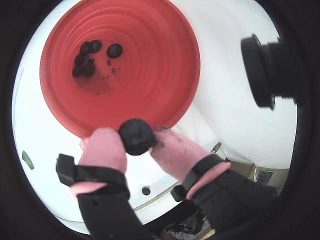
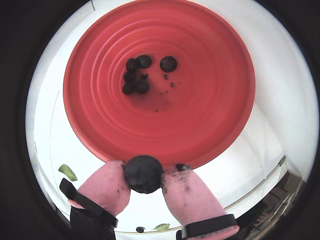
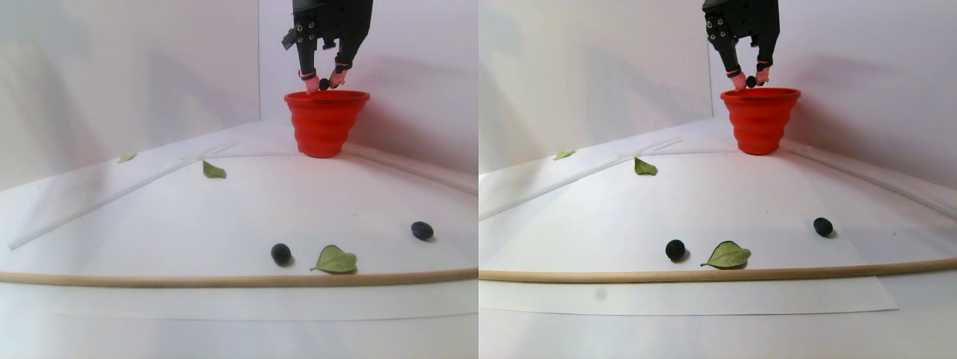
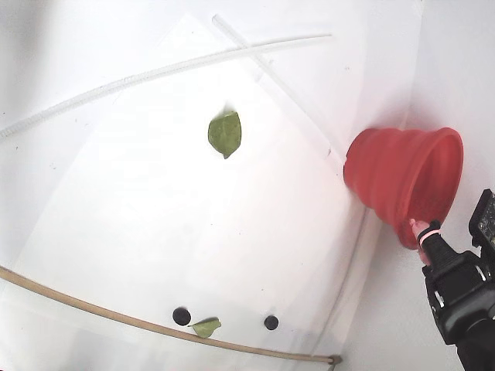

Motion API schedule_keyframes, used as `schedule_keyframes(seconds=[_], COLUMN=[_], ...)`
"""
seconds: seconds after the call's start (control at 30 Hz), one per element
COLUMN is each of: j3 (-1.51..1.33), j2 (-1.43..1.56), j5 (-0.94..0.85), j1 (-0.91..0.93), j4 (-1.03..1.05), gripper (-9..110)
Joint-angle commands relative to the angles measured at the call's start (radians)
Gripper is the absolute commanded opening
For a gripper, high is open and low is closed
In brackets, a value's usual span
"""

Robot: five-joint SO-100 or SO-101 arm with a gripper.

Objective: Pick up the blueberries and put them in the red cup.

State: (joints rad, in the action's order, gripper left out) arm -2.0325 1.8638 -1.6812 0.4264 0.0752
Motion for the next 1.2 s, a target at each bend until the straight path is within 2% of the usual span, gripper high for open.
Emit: schedule_keyframes(seconds=[0.0,0.2,0.37,0.67,1.17], j3=[0.101,0.124,0.132,0.117,0.064], j2=[0.009,-0.032,-0.043,0.015,0.178], j5=[0.005,0.006,0.023,0.011,0.026], j1=[0.035,0.04,0.041,0.034,0.006], j4=[-0.041,-0.08,-0.107,-0.1,0.067], gripper=[11,12,20,20,18])
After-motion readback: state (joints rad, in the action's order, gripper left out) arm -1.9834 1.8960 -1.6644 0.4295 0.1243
